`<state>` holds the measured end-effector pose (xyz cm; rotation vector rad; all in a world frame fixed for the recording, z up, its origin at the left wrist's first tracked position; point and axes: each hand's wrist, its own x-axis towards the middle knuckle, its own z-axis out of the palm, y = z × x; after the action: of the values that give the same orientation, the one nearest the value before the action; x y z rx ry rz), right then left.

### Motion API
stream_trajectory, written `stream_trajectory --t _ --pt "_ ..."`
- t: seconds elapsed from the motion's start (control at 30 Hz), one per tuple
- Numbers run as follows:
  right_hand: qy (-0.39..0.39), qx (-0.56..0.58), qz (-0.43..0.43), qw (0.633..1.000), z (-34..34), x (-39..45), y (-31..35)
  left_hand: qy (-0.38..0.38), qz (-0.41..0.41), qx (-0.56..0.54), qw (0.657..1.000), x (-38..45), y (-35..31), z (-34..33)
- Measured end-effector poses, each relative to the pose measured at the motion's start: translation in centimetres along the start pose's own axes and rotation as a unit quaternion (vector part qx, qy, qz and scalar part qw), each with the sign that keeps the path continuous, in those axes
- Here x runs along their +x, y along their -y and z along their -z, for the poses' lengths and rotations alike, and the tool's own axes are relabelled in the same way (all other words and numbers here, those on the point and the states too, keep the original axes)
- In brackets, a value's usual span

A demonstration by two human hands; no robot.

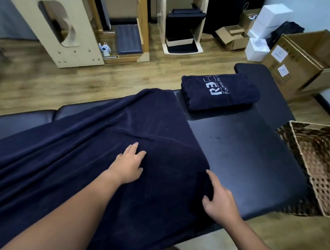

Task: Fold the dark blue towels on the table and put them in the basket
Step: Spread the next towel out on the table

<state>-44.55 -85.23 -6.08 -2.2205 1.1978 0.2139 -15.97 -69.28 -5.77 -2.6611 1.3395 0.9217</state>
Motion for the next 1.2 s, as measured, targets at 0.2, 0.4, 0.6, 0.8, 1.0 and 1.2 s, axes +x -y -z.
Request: stream_trajectory --t 0.2,0.4,0.6,0.8,1.0,1.2 --pt "-0.026 -0.07 0.018 0.997 -0.6 -2.6 -0.6 -0.067 -0.037 0.006 0.997 -6.3 1.3 -4.6" --pt "-0.079 -0.153 -0.039 0.984 -0.2 -4.8 -2.9 -0.038 -0.031 -0.009 0.999 -13.6 3.3 -9.2" --pt "-0.072 -0.259 0.068 0.961 -3.2 -8.2 0.5 -0.054 -0.012 0.021 0.998 -20.5 5.7 -12.5" --pt "0.05 -0.303 0.262 0.915 -10.7 -12.5 5.7 -0.065 0.1 0.139 0.983 -26.0 9.1 -15.3" --pt "0.012 -0.346 0.295 0.891 -13.9 -13.0 8.2 -0.159 0.145 0.074 0.974 -28.3 13.0 -17.9" --pt "0.005 -0.36 0.319 0.877 -14.6 -12.1 7.8 -0.18 0.183 0.084 0.963 -28.8 16.0 -17.6"
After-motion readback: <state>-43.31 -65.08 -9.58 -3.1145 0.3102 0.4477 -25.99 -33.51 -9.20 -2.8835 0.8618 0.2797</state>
